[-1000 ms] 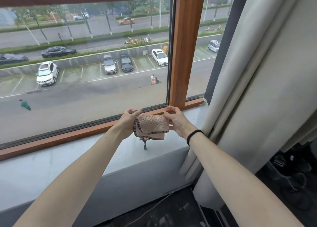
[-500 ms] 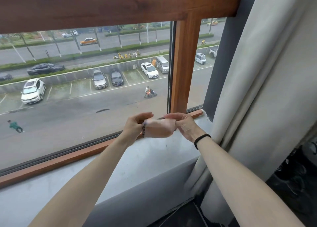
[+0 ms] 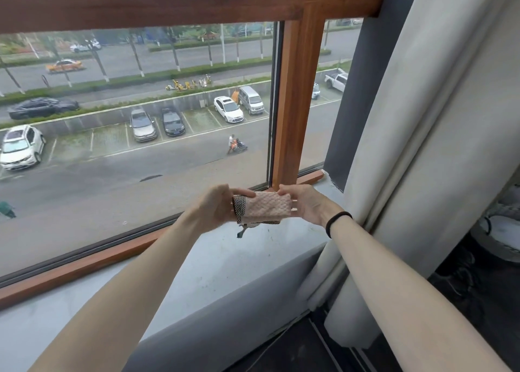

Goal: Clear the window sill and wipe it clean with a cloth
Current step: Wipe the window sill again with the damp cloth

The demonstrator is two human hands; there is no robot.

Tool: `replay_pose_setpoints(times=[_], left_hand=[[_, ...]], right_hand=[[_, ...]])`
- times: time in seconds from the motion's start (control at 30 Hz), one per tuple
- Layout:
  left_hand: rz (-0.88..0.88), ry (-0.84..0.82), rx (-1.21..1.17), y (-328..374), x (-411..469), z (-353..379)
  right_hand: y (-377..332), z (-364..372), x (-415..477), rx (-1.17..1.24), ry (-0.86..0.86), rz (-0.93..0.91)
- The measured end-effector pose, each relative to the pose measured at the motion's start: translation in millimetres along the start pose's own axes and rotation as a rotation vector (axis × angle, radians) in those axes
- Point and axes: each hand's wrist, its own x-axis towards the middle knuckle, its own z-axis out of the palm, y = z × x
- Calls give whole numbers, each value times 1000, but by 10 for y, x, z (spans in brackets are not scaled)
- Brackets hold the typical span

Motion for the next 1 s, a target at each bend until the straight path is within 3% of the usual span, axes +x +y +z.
replay_pose_setpoints(times=[0.1,0.13,0.23,0.3,0.4,0.57,0.73,0.83,0.9,1.0], left_hand=[[-12,15,55,-154,88,101],[11,84,260,-244,153,108],[165,335,1295,-534,347,84],[285,270,1577,-692,410,103],[322,96,1725,-893,491,144],[432,93,1883,-1177,675,270],[458,-28,1920,-1325,1019,656],[559,-63,1908,-1222,1336,712],[542,17,1923,-1147,1543,807],[508,183,1857,-1189,1815,1101]], right_hand=[[142,-44,69,-78,70,-5],[196,-65,100,-155,109,2],[310,-184,158,-573,319,-62],[353,-292,208,-769,472,-149],[373,-450,224,-878,617,-153],[451,-776,73,-1064,722,-96],[609,-1086,-85,-1240,812,-134],[586,-1336,-190,-947,814,-40],[572,-1515,-235,-701,792,-14],[619,-1685,-299,-708,738,-24]])
